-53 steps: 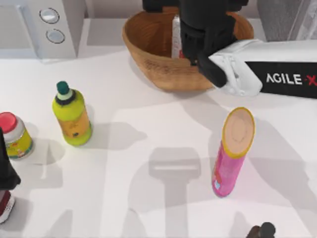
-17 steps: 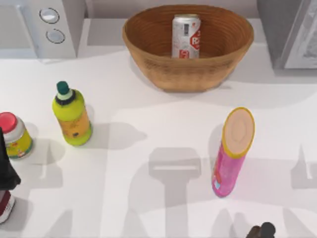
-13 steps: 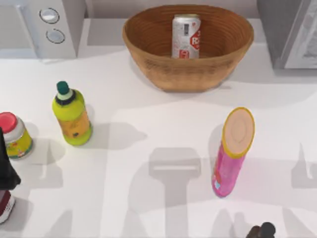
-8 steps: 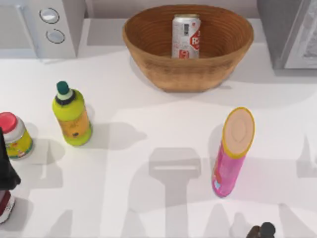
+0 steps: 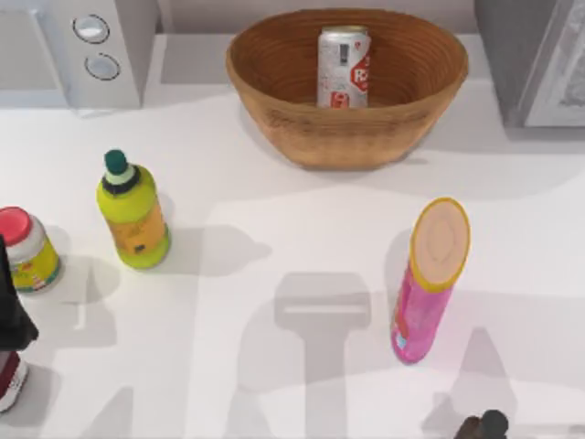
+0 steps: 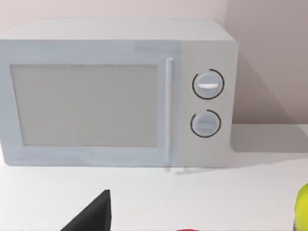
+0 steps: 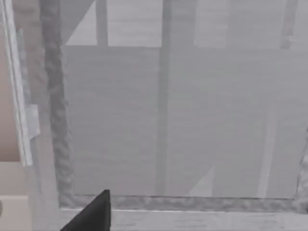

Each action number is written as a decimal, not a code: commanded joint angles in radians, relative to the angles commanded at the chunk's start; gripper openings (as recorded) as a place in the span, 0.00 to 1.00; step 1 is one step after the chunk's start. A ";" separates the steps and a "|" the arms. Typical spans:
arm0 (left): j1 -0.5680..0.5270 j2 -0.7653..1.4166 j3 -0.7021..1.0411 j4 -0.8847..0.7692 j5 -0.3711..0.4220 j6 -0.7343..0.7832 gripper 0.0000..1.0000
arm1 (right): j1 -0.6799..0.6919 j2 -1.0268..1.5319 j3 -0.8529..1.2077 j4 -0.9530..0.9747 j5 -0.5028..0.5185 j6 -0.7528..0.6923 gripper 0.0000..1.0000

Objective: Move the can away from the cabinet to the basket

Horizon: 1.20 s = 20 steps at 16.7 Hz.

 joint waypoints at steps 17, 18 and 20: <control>0.000 0.000 0.000 0.000 0.000 0.000 1.00 | -0.384 0.607 0.143 0.445 -0.382 0.013 1.00; 0.000 0.000 0.000 0.000 0.000 0.000 1.00 | -0.386 0.606 0.164 0.426 -0.384 0.013 1.00; 0.000 0.000 0.000 0.000 0.000 0.000 1.00 | -0.393 0.603 0.236 0.356 -0.391 0.013 1.00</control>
